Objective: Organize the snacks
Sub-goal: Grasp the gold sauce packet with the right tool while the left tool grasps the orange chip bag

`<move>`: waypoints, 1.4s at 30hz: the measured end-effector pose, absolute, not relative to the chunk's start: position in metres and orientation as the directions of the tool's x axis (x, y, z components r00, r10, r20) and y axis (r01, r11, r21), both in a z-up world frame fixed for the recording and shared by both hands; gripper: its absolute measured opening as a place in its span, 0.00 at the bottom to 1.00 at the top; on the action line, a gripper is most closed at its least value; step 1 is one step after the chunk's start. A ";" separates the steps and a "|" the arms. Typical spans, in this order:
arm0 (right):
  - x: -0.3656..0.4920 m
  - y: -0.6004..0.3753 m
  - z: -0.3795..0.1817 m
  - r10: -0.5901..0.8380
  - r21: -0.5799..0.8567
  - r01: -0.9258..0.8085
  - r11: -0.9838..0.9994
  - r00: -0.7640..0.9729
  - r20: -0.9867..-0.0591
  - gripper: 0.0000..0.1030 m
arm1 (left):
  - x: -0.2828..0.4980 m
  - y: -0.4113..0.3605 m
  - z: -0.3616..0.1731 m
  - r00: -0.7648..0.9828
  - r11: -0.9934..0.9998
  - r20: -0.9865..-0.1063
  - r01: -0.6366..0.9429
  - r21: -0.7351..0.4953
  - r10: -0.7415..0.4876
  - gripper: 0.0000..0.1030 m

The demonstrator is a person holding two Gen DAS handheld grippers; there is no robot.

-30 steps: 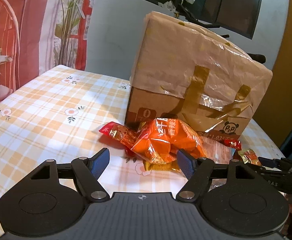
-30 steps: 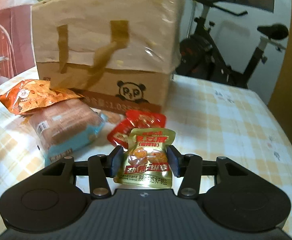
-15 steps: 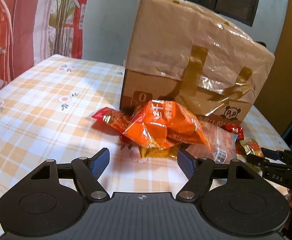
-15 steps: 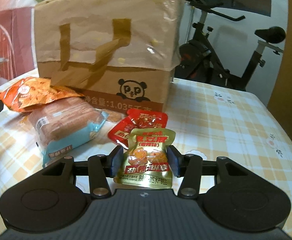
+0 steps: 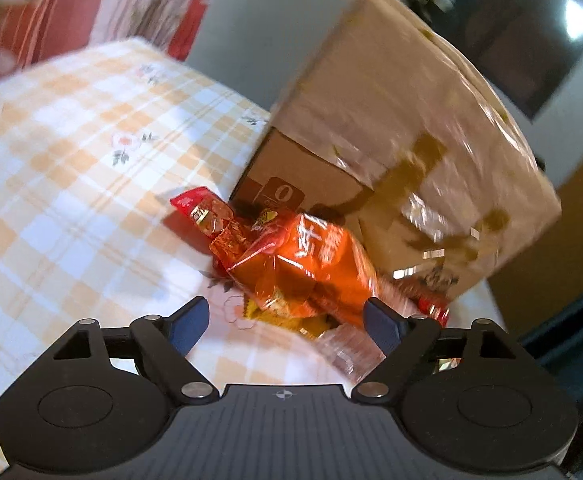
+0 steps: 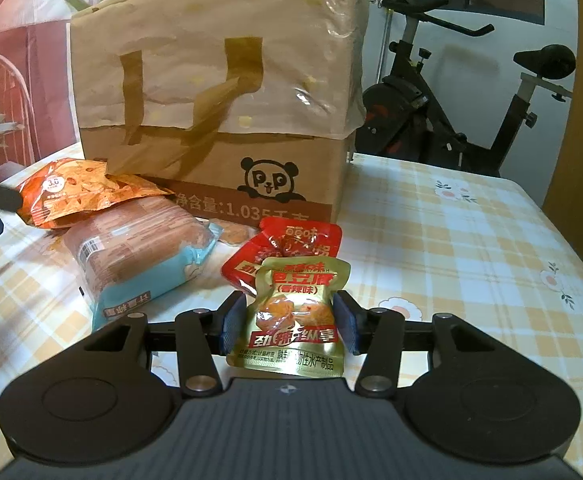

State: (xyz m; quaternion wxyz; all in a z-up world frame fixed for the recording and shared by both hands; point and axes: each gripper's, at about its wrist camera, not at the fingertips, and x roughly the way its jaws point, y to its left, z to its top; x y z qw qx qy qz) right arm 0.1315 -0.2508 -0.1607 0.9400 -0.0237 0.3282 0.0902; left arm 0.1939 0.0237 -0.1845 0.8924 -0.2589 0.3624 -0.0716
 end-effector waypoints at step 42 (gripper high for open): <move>0.135 -0.249 -0.162 0.173 0.032 -0.197 0.980 0.755 -0.633 0.49 | 0.213 0.001 -0.174 0.791 0.892 -0.566 -0.057 -0.448 -0.234 0.66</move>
